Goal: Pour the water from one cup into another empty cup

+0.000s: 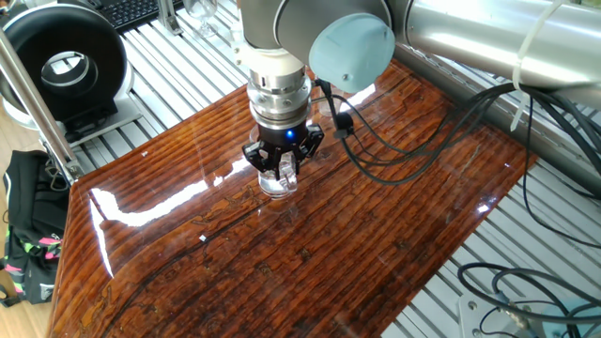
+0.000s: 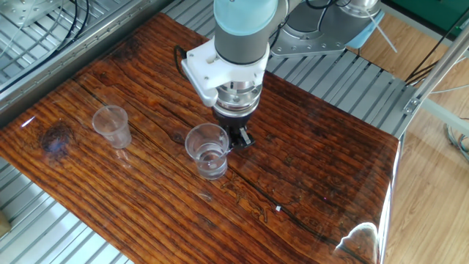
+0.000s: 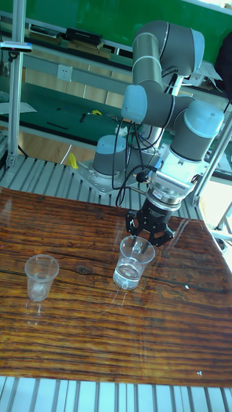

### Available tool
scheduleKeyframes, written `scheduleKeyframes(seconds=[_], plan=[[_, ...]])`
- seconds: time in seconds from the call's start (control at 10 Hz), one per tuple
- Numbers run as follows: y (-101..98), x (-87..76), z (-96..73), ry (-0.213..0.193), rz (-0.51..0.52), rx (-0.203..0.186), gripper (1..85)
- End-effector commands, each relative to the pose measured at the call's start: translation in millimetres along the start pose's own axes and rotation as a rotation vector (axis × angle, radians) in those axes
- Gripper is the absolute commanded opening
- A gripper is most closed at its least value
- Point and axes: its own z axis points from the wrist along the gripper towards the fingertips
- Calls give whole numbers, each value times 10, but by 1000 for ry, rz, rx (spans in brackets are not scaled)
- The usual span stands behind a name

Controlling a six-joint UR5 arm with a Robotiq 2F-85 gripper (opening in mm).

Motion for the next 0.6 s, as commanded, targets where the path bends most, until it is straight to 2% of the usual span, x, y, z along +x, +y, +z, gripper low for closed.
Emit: scheduleKeyframes(seconds=[0.0, 0.5], plan=[[42, 32, -55, 4, -1, -4, 367], [-112, 64, -167, -1, -35, 50, 350]])
